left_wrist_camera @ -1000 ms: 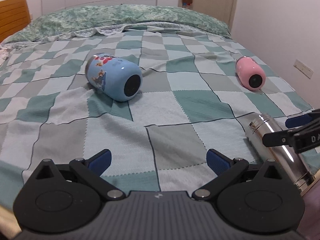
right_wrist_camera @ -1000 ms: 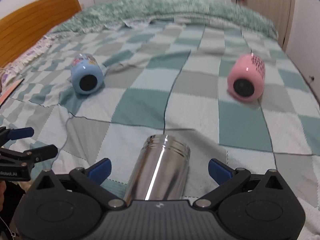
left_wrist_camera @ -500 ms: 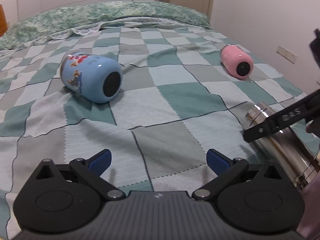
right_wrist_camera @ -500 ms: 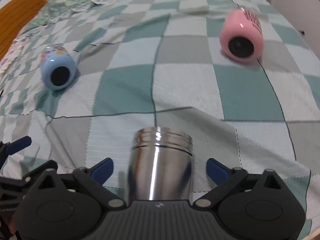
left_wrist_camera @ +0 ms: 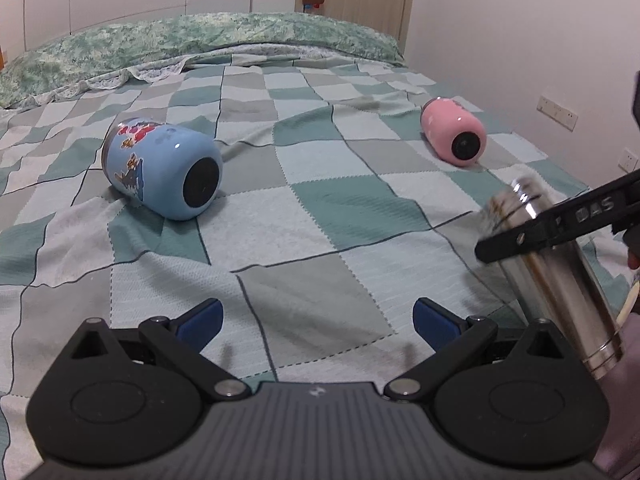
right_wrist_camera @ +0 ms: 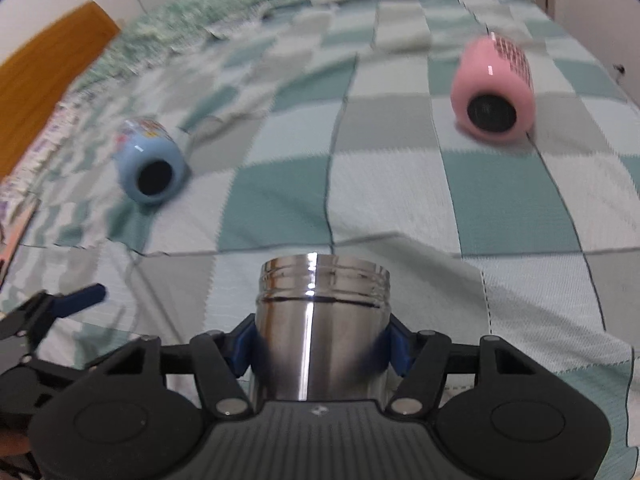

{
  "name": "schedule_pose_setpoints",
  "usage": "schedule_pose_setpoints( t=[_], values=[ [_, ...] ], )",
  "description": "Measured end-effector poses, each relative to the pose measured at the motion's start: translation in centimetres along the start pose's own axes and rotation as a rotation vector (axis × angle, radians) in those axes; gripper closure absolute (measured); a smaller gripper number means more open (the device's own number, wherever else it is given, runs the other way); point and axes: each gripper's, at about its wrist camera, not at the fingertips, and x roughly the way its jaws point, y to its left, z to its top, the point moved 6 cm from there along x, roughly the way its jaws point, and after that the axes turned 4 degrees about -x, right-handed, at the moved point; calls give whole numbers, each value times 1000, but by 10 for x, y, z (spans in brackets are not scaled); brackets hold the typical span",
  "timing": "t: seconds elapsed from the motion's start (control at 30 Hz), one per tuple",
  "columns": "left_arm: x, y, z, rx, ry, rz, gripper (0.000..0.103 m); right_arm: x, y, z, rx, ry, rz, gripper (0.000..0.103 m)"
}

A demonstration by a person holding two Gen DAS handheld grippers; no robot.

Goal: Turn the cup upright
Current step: 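Rotate the right gripper to turn the silver cup upright, opening up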

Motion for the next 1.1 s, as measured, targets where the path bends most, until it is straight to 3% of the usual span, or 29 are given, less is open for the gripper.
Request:
schedule_pose_setpoints(
  t=[0.13, 0.3, 0.5, 0.7, 1.0, 1.1],
  values=[
    [-6, -1, 5, -19, -23, -2, 0, -29, 12, 16, -96, -183, -5, 40],
    [-11, 0, 12, -36, -51, 19, 0, -50, 25, 36, -230, -424, -70, 41],
    [-11, 0, 19, -60, -78, 41, 0, -43, 30, 61, -337, -596, -159, 41],
    [-2, -2, 29, -66, -97, 68, 0, -21, 20, 72, -326, -644, -159, 41],
    [28, -2, 43, -50, -83, 109, 0, 15, 12, 59, -357, -624, -142, 41],
    [33, -1, 43, -47, -76, 119, 0, 16, 13, 54, -370, -655, -137, 41]
  ],
)
